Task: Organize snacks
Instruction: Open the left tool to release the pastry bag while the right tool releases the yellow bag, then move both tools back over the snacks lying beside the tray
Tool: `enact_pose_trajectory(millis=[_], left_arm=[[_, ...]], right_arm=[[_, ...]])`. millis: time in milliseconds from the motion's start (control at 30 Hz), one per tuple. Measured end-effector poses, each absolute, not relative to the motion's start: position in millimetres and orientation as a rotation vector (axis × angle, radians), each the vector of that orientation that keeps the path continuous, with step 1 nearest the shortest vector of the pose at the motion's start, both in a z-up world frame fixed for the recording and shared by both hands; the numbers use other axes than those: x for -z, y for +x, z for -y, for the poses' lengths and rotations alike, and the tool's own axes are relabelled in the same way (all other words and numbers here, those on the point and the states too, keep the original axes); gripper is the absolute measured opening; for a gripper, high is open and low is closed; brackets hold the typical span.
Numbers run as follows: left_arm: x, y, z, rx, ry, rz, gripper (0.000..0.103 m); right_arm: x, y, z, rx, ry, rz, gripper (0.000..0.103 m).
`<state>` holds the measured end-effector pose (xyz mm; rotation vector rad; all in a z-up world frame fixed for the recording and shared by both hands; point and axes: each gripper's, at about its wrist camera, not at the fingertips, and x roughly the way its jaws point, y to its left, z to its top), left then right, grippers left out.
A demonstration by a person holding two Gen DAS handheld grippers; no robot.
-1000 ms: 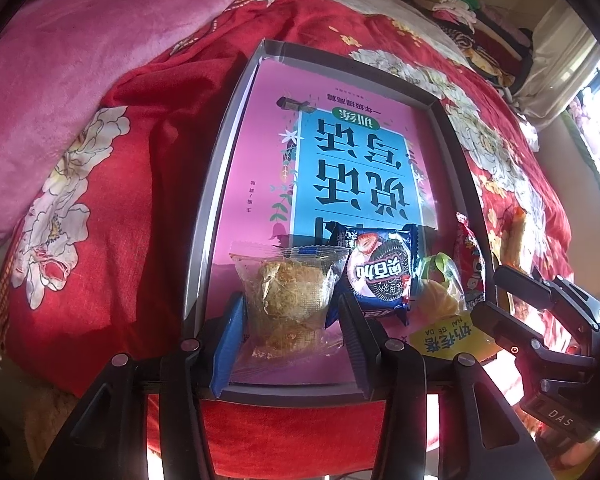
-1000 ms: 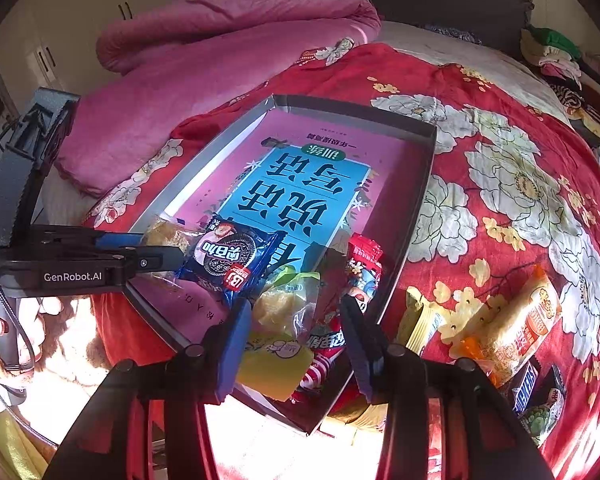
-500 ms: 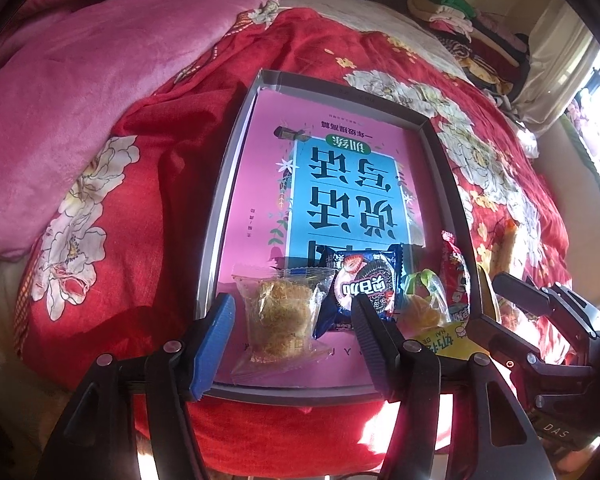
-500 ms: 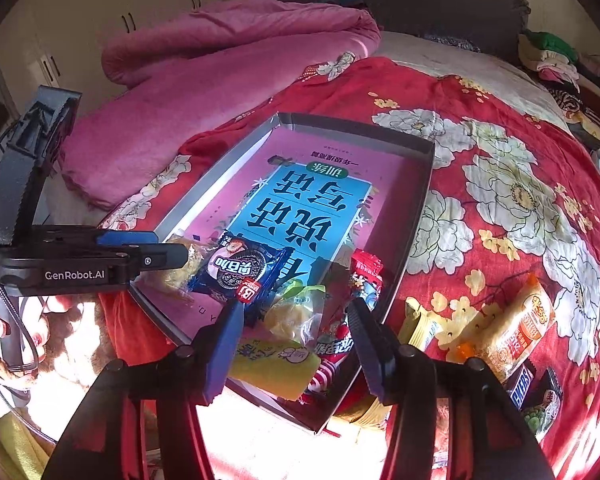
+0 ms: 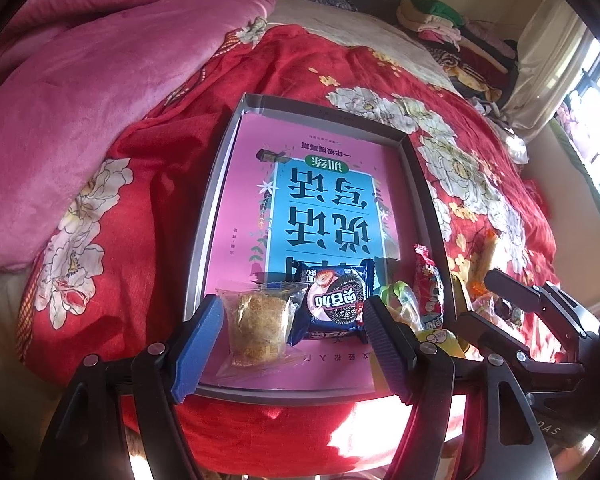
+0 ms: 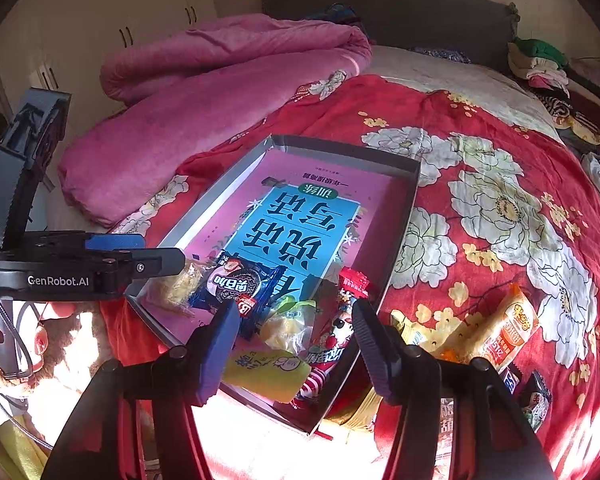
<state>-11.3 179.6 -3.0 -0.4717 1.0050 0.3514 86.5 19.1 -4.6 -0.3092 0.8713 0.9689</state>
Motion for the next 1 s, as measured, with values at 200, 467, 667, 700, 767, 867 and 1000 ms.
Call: enact_pose_trajectory(millis=[200,467,667,700,767,867,1000], left_arm=[[-4,-10,-173,-0.337,-0.463,-0.997,0.075],[-9,-7,-164,-0.316,-0.449,-0.995,0.075],[-11,-5,-159,-0.309,-0.441,-0.998,0.075],[-12,-5,-158,-0.309,-0.438,-0.998,0.075],[-13,-4,-156,-0.305,-0.434,-0.999,0.075],[-15,-3,-152,-0.295,-0.431,-1.0,0.075],[-18,0,-145,-0.276,-0.422,-1.0,0.075]], right_arm=[[1,87,-16,-0.952,-0.3,-0.851,0.065],[-3,93,-5,-0.919,-0.277,-0.851,0.068],[-7,100,9,-0.884,-0.248,-0.843,0.073],[-8,101,11,-0.879,-0.239,-0.843,0.073],[-9,104,17,-0.87,-0.225,-0.843,0.074],[-12,109,26,-0.859,-0.199,-0.843,0.077],[-19,117,46,-0.831,-0.133,-0.84,0.081]])
